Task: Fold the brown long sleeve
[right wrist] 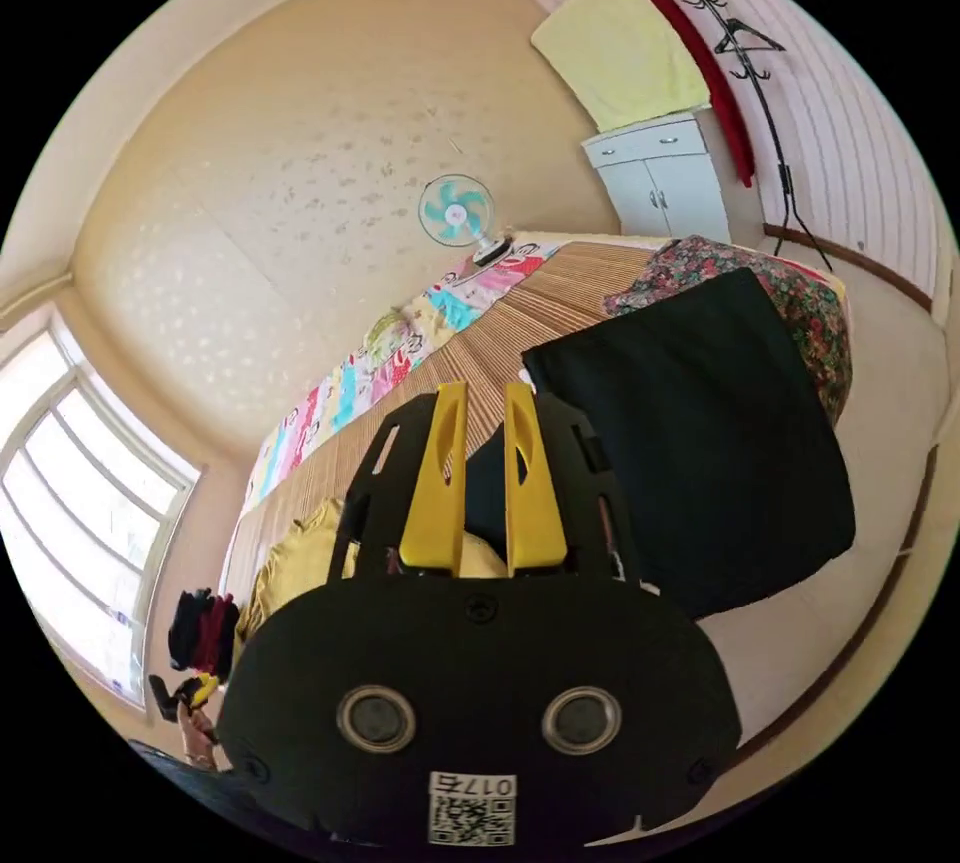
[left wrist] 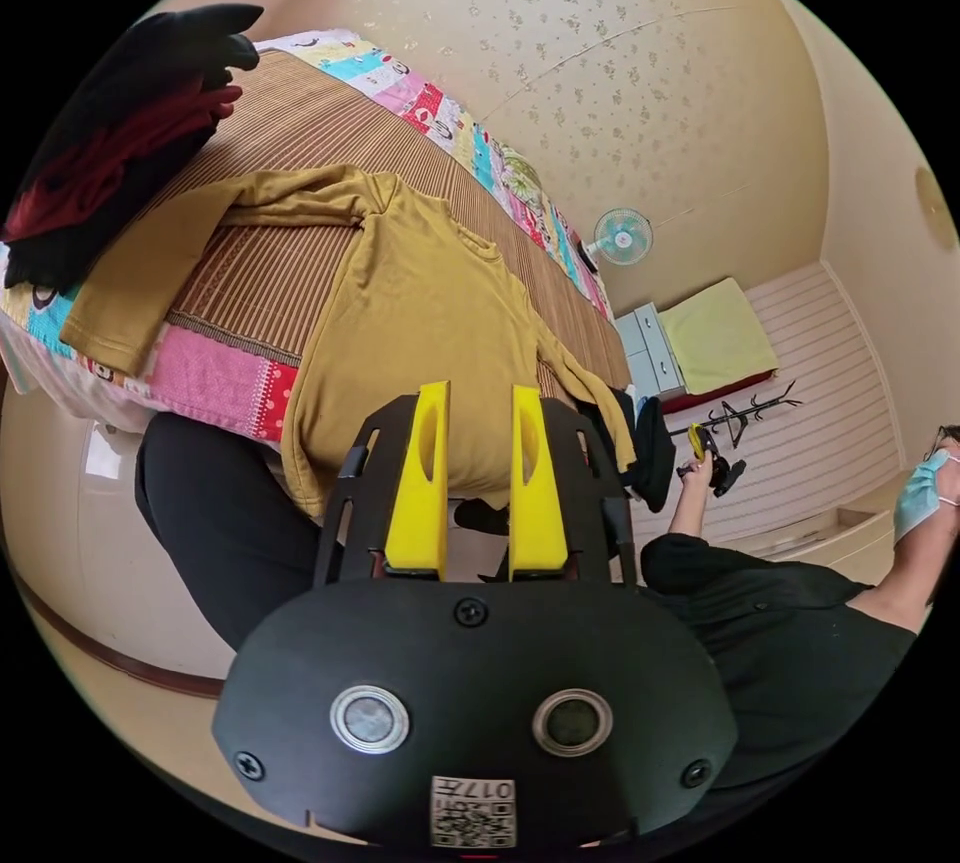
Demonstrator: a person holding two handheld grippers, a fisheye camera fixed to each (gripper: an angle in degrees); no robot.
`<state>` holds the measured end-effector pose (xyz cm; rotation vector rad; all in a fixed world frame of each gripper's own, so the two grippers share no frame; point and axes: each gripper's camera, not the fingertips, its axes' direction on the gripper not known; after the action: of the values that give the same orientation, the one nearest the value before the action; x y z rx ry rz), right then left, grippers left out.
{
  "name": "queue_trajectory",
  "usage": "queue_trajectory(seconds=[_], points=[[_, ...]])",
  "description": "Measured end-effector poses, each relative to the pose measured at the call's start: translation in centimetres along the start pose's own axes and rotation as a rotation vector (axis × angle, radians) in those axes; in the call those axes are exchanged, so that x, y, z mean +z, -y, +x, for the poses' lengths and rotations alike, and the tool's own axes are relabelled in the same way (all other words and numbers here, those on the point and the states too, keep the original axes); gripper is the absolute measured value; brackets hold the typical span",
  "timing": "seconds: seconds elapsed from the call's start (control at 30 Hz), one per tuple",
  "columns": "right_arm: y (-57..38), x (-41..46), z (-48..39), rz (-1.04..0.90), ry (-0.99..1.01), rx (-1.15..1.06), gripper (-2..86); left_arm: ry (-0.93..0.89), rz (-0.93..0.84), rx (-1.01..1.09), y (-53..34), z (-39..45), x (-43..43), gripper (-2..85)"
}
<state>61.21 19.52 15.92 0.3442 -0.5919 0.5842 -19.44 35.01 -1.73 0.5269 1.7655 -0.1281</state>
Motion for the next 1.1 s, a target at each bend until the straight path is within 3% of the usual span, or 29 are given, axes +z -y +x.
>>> queue_trajectory(seconds=[0.07, 0.17, 0.23, 0.33, 0.4, 0.47, 0.53, 0.7, 0.8, 0.93, 1.0, 1.1], points=[[-2.0, 0.4, -2.6, -0.031, 0.029, -0.189, 9.8, 0.013, 0.006, -0.001, -0.2, 0.0, 0.2, 9.8], [-6.8, 3.3, -5.9, -0.258, 0.054, -0.456, 12.9, 0.005, -0.016, -0.012, -0.2, -0.6, 1.1, 9.9], [-11.6, 5.7, -7.8, -0.372, -0.037, -0.66, 13.8, -0.008, -0.046, -0.015, 0.2, -1.0, 1.7, 9.9], [-13.9, 10.5, -7.3, -0.645, -0.244, -0.688, 9.2, -0.016, -0.042, -0.011, 1.0, -1.3, 1.7, 9.8], [-11.7, 10.4, -7.7, -0.65, -0.291, -0.615, 5.6, -0.035, -0.03, -0.01, 1.5, -1.6, 1.3, 9.8], [-7.7, 8.3, -9.2, -0.55, -0.168, -0.558, 4.4, -0.04, -0.004, -0.004, 1.8, -1.8, 0.7, 9.8], [-1.0, 6.3, -11.2, -0.48, 0.123, -0.48, 4.0, -0.028, 0.027, -0.014, 1.8, -2.6, 0.0, 9.8], [9.1, 11.9, -19.6, -0.639, 0.612, -0.417, 4.7, -0.066, 0.035, -0.069, 0.9, -5.1, -0.2, 9.9], [9.3, 17.1, -30.3, -0.612, 0.804, -0.503, 7.5, -0.086, 0.05, -0.128, -0.3, -6.5, -0.3, 10.2], [6.7, 22.5, -36.7, -0.689, 1.324, -0.35, 10.8, -0.106, 0.092, -0.144, -1.9, -7.4, -2.7, 10.9], [5.4, 23.4, -35.8, -0.644, 1.268, -0.314, 10.7, -0.054, 0.116, -0.155, -3.0, -8.0, -4.2, 10.9], [2.0, 26.7, -32.4, -0.679, 0.791, -0.302, 10.4, 0.022, 0.11, -0.2, -4.4, -10.1, -5.1, 11.0]])
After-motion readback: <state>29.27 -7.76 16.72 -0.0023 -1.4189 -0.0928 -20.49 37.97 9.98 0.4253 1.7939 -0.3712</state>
